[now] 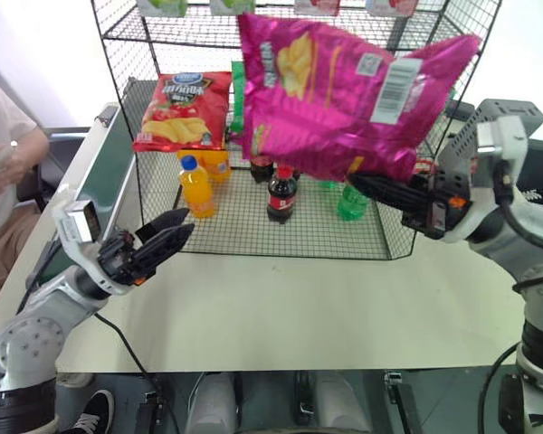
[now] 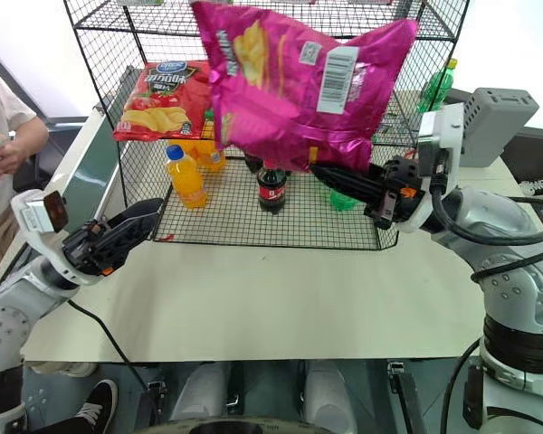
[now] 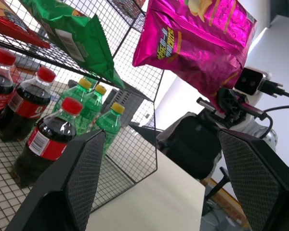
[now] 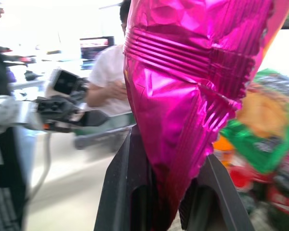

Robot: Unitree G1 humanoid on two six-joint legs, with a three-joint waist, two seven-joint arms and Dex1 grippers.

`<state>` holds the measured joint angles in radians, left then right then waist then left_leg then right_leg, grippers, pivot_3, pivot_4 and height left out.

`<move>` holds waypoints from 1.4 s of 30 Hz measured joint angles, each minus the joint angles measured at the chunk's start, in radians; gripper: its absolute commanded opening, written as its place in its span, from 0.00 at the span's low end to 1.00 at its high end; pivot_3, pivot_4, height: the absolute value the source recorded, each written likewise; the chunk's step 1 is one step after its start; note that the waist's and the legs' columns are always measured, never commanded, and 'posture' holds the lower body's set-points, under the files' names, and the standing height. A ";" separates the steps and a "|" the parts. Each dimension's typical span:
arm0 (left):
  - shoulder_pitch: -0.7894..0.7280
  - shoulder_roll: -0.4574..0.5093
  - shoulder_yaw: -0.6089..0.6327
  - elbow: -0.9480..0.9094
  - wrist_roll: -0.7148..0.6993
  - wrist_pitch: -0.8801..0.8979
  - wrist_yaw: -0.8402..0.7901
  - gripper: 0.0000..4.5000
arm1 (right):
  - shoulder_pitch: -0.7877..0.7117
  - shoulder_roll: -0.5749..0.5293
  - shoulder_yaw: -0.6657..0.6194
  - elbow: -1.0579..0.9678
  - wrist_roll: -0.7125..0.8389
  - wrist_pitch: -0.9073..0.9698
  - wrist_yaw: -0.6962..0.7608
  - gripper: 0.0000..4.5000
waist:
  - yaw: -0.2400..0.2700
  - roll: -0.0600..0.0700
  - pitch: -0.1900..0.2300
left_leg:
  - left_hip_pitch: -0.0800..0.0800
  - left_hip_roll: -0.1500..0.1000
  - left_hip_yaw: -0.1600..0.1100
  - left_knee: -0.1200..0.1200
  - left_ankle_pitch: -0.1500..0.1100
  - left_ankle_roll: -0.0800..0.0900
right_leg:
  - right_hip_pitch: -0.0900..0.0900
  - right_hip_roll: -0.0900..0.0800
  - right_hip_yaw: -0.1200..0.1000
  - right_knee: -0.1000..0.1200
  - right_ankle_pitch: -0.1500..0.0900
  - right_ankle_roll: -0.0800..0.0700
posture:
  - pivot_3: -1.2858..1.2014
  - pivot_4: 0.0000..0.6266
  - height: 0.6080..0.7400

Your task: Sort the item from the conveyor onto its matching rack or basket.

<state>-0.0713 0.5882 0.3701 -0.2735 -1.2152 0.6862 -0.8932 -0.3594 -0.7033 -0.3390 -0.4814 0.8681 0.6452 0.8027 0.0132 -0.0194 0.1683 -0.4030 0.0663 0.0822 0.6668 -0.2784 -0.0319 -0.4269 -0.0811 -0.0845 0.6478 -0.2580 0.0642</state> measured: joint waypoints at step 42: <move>-0.159 -0.046 -0.089 -0.030 0.184 -0.071 -0.027 0.88 | -0.172 -0.149 0.289 0.592 -1.506 -0.861 -0.446 0.03 | -0.020 0.002 0.001 | 0.000 0.000 0.000 0.000 0.006 -0.010 | 0.000 0.000 0.000 0.001 0.000 0.000 | 0.52 0.24 1.00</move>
<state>-0.2303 0.5421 0.2815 -0.3035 -1.0312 0.6150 -0.9207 -0.5315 -0.8523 -0.0498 0.1101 -0.6378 -0.2157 0.3563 -0.0073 -0.0177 0.1695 -0.4026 0.0665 0.0824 0.6667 -0.2726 -0.0416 -0.4271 -0.0813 -0.0841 0.6486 -0.2580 0.0647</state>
